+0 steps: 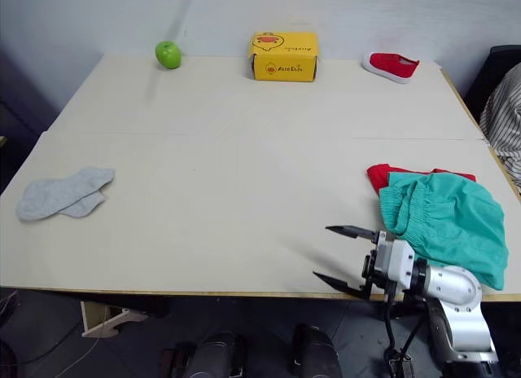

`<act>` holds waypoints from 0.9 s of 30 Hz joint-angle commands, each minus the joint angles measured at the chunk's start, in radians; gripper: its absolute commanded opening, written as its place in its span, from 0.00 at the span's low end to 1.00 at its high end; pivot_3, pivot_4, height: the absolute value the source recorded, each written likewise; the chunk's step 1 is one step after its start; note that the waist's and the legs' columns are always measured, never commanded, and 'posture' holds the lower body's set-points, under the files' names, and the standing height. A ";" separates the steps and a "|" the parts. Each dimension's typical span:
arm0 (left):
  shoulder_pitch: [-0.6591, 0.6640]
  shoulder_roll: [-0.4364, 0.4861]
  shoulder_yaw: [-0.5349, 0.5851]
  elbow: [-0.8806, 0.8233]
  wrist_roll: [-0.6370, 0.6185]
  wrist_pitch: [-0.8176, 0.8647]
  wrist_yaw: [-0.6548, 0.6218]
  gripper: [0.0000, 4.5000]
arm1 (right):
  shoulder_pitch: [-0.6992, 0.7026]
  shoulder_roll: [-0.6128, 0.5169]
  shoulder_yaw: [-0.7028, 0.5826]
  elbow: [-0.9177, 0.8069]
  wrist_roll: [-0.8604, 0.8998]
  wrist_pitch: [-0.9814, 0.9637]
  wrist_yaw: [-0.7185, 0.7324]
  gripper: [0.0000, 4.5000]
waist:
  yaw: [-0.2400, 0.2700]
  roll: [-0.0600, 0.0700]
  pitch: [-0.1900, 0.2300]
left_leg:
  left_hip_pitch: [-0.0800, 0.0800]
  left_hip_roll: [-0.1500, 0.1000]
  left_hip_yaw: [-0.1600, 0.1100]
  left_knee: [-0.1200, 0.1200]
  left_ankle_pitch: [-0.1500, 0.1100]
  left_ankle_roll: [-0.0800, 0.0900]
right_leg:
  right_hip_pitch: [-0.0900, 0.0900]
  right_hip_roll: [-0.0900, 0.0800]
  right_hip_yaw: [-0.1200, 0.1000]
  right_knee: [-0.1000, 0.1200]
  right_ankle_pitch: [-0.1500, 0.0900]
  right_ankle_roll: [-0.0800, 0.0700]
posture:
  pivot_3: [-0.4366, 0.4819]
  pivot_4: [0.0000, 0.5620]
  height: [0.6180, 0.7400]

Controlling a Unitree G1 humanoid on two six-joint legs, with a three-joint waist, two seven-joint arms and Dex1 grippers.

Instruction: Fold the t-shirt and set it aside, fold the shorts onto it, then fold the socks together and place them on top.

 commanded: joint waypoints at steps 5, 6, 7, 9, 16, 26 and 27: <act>-0.318 0.236 -0.258 0.128 0.129 0.129 0.084 1.00 | -0.057 -0.005 0.045 -0.101 0.041 0.073 -0.040 0.99 | 0.001 0.000 0.000 | 0.002 0.001 0.005 -0.001 0.001 0.000 | -0.004 0.007 0.003 0.010 0.000 -0.003 | 0.48 0.27 1.00; -0.373 0.258 -0.308 0.184 0.156 0.121 0.074 1.00 | -0.062 0.000 0.055 -0.106 0.037 0.079 -0.049 0.99 | 0.001 0.000 0.000 | 0.003 0.001 0.007 -0.001 0.003 -0.003 | -0.004 0.009 0.003 0.011 0.000 -0.003 | 0.48 0.27 1.00; -0.409 0.273 -0.341 0.223 0.176 0.113 0.063 1.00 | -0.064 0.002 0.062 -0.109 0.034 0.082 -0.055 0.99 | -0.002 0.000 0.000 | 0.002 0.001 0.009 -0.001 0.003 -0.003 | -0.007 0.010 0.005 0.013 0.000 -0.003 | 0.48 0.27 1.00; -0.508 0.286 -0.420 0.331 0.227 0.079 0.051 1.00 | -0.065 0.007 0.074 -0.115 0.028 0.084 -0.067 0.99 | -0.014 0.000 0.000 | 0.004 0.001 0.015 -0.001 0.003 -0.004 | -0.008 0.010 0.006 0.016 0.000 -0.003 | 0.48 0.27 1.00; -0.803 0.287 -0.617 0.670 0.361 -0.058 -0.006 0.79 | -0.044 0.006 0.089 -0.143 0.012 0.093 -0.114 1.00 | -0.022 -0.004 -0.002 | 0.003 0.000 0.021 0.000 0.003 -0.003 | -0.013 0.009 0.009 0.017 0.002 0.000 | 0.48 0.27 1.00; -0.904 0.267 -0.667 0.834 0.381 -0.184 -0.131 0.08 | 0.003 -0.012 0.062 -0.150 0.013 0.106 -0.158 1.00 | -0.023 -0.004 -0.002 | 0.008 0.000 0.029 0.000 0.005 -0.002 | -0.017 0.009 0.019 0.025 0.002 0.000 | 0.48 0.27 1.00; -0.890 0.261 -0.669 0.776 0.366 -0.170 -0.152 0.01 | 0.006 -0.014 0.059 -0.145 0.010 0.104 -0.159 1.00 | -0.023 -0.004 -0.002 | 0.007 0.000 0.029 0.000 0.005 -0.002 | -0.017 0.009 0.019 0.025 0.002 0.000 | 0.48 0.27 1.00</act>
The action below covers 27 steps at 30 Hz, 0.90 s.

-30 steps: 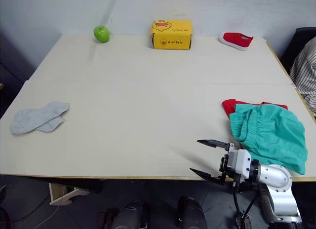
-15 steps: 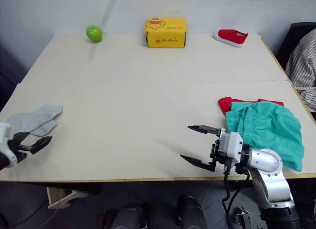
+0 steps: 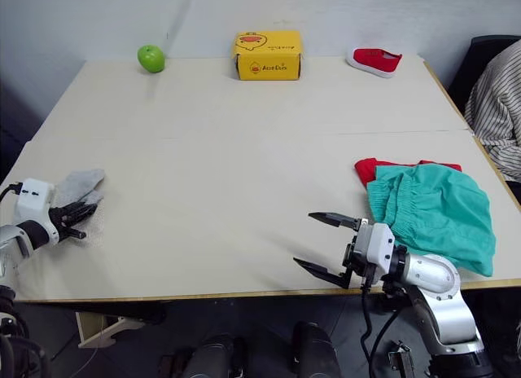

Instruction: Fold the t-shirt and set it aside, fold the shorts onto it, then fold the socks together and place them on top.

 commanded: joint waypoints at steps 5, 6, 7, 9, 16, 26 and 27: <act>0.176 -0.044 -0.065 -0.522 -0.118 0.198 -0.128 0.01 | 0.032 -0.037 -0.057 -0.005 -0.002 -0.013 0.000 1.00 | 0.004 0.000 0.000 | -0.002 -0.001 0.000 0.000 -0.001 0.001 | 0.000 -0.001 0.002 0.001 0.000 0.000 | 0.48 0.27 1.00; 0.214 -0.051 -0.087 -0.649 -0.143 0.249 -0.130 0.01 | 0.037 -0.043 -0.062 0.000 -0.003 -0.015 0.002 1.00 | 0.004 0.000 0.000 | -0.003 -0.001 0.000 0.001 -0.001 0.002 | 0.000 -0.001 0.003 0.000 0.000 0.001 | 0.48 0.27 1.00; 0.242 -0.058 -0.110 -0.754 -0.164 0.293 -0.127 0.01 | 0.040 -0.048 -0.066 0.003 -0.002 -0.015 0.002 1.00 | 0.004 0.000 0.000 | -0.004 -0.001 0.000 0.001 -0.002 0.002 | 0.000 -0.001 0.003 0.000 0.001 0.001 | 0.48 0.27 1.00; 0.267 -0.094 -0.161 -0.931 -0.205 0.383 -0.092 0.01 | 0.044 -0.057 -0.073 0.011 -0.001 -0.013 0.006 1.00 | 0.003 0.000 0.000 | -0.004 -0.001 0.000 0.001 -0.002 0.003 | 0.000 -0.002 0.005 -0.002 0.001 0.002 | 0.48 0.27 1.00; 0.201 -0.261 -0.391 -1.117 -0.195 0.448 -0.032 0.01 | 0.047 -0.073 -0.055 0.036 -0.011 -0.010 0.019 1.00 | 0.003 -0.001 0.000 | -0.003 0.000 0.000 0.002 -0.001 0.000 | 0.000 0.001 0.006 -0.004 0.001 0.002 | 0.48 0.27 1.00; 0.156 -0.315 -0.480 -1.064 -0.167 0.310 -0.129 0.52 | -0.021 -0.099 -0.001 0.040 -0.062 0.052 0.031 1.00 | 0.002 -0.001 0.000 | -0.003 0.000 0.000 0.002 0.000 0.001 | 0.000 0.001 0.004 -0.003 0.001 0.002 | 0.48 0.27 1.00; 0.163 -0.292 -0.457 -1.076 -0.207 0.305 -0.183 0.59 | -0.029 -0.106 0.020 0.025 -0.068 0.075 0.037 1.00 | 0.002 -0.001 0.000 | -0.003 -0.001 0.000 0.003 0.000 0.001 | 0.000 0.001 0.004 -0.003 0.001 0.002 | 0.48 0.27 1.00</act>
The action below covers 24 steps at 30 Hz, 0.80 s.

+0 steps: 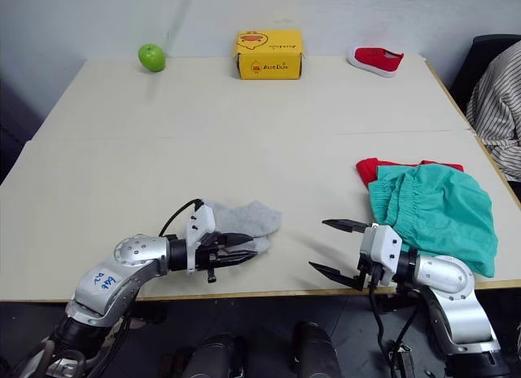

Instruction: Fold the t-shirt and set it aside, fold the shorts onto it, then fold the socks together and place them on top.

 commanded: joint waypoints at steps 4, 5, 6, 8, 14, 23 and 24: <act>0.009 0.111 0.197 -0.022 -0.211 -0.030 -0.226 0.73 | -0.063 -0.009 0.128 -0.089 -0.061 0.069 -0.003 1.00 | -0.002 0.000 0.000 | 0.000 0.002 -0.001 0.000 0.000 -0.001 | 0.000 0.000 0.000 0.000 -0.001 -0.002 | 0.48 0.27 1.00; -0.002 0.127 0.229 0.007 -0.218 -0.033 -0.232 0.73 | -0.077 0.001 0.160 -0.088 -0.087 0.062 -0.008 1.00 | -0.002 0.000 0.000 | 0.000 0.002 -0.001 0.000 0.000 -0.001 | -0.001 0.000 0.000 0.001 -0.001 -0.002 | 0.48 0.27 1.00; -0.027 0.136 0.253 0.062 -0.196 -0.050 -0.218 0.73 | -0.096 0.015 0.203 -0.077 -0.127 0.048 -0.011 1.00 | -0.001 0.000 0.000 | 0.000 0.002 -0.001 0.000 0.000 -0.001 | 0.000 0.000 0.000 0.001 -0.001 -0.002 | 0.48 0.27 1.00; -0.073 0.144 0.265 0.158 -0.141 -0.084 -0.191 0.73 | -0.128 0.046 0.259 -0.044 -0.188 0.007 -0.022 1.00 | 0.000 0.000 0.000 | 0.000 0.001 -0.002 0.000 0.000 -0.001 | 0.000 0.000 -0.001 0.002 -0.001 -0.002 | 0.48 0.27 1.00; -0.252 0.118 0.201 0.496 0.047 -0.212 -0.136 0.73 | -0.270 0.143 0.371 0.130 -0.354 -0.074 -0.093 1.00 | 0.000 0.000 0.000 | -0.002 -0.001 -0.002 0.004 0.000 0.001 | 0.000 0.000 -0.003 0.002 0.000 0.000 | 0.48 0.27 1.00; -0.318 0.092 0.157 0.679 0.129 -0.228 -0.162 0.60 | -0.364 0.190 0.431 0.275 -0.425 -0.175 -0.100 0.63 | -0.009 0.000 0.000 | -0.003 0.000 0.003 0.007 -0.001 0.002 | 0.000 0.001 -0.002 0.005 0.000 0.001 | 0.48 0.27 1.00; -0.312 0.094 0.158 0.677 0.129 -0.218 -0.164 0.53 | -0.366 0.192 0.432 0.280 -0.426 -0.186 -0.101 0.55 | -0.009 0.000 0.000 | -0.003 0.000 0.003 0.008 -0.001 0.002 | 0.000 0.001 -0.002 0.006 0.000 0.001 | 0.48 0.27 1.00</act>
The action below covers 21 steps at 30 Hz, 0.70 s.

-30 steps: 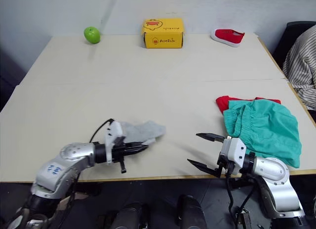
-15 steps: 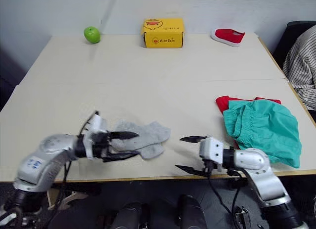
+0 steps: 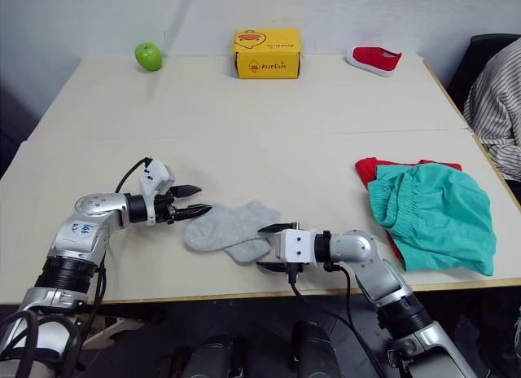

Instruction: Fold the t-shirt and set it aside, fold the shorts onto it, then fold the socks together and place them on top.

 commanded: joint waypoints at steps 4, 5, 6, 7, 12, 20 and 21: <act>0.055 0.007 0.021 -0.064 -0.016 0.048 -0.022 0.23 | -0.015 0.008 -0.001 0.045 -0.021 -0.083 -0.018 0.22 | 0.000 0.000 0.000 | 0.000 0.000 0.000 0.002 0.000 0.000 | 0.000 0.000 0.001 0.002 0.000 0.000 | 0.48 0.27 1.00; 0.078 0.007 0.031 -0.096 -0.030 0.065 -0.019 0.16 | -0.018 0.007 -0.005 0.052 -0.017 -0.090 -0.017 0.13 | 0.000 0.000 0.000 | 0.000 0.001 0.000 0.002 0.000 0.000 | 0.000 0.000 0.001 0.002 0.000 0.000 | 0.48 0.27 1.00; 0.094 0.006 0.038 -0.119 -0.040 0.077 -0.016 0.10 | -0.021 0.007 -0.009 0.058 -0.014 -0.095 -0.017 0.07 | 0.000 0.000 0.000 | 0.000 0.001 0.000 0.002 0.000 0.000 | 0.000 -0.001 0.001 0.002 0.000 0.000 | 0.48 0.27 1.00; 0.120 0.006 0.053 -0.157 -0.054 0.096 -0.005 0.02 | -0.030 0.001 -0.015 0.076 -0.012 -0.108 -0.012 0.00 | -0.001 0.000 0.000 | 0.000 0.001 0.000 0.002 0.000 0.000 | 0.000 -0.001 0.001 0.002 0.000 0.000 | 0.48 0.27 1.00; 0.219 -0.010 0.115 -0.326 -0.103 0.187 0.070 0.01 | -0.077 -0.046 -0.045 0.187 0.005 -0.196 0.029 0.00 | -0.005 0.000 0.000 | 0.001 0.001 0.000 0.002 -0.001 0.000 | 0.000 -0.001 0.001 0.002 0.000 0.000 | 0.48 0.27 1.00; 0.350 -0.036 0.172 -0.521 -0.136 0.301 0.215 0.01 | -0.162 -0.050 -0.090 0.371 0.082 -0.272 0.079 0.00 | 0.000 0.000 0.000 | 0.001 0.001 -0.001 0.003 -0.001 0.001 | 0.001 -0.003 0.003 0.000 0.000 0.000 | 0.48 0.27 1.00; 0.355 -0.037 0.182 -0.530 -0.152 0.324 0.225 0.01 | -0.163 -0.043 -0.096 0.372 0.098 -0.268 0.084 0.00 | 0.000 0.000 0.000 | 0.001 0.001 -0.001 0.003 -0.001 0.001 | 0.001 -0.003 0.003 0.000 0.000 0.000 | 0.48 0.27 1.00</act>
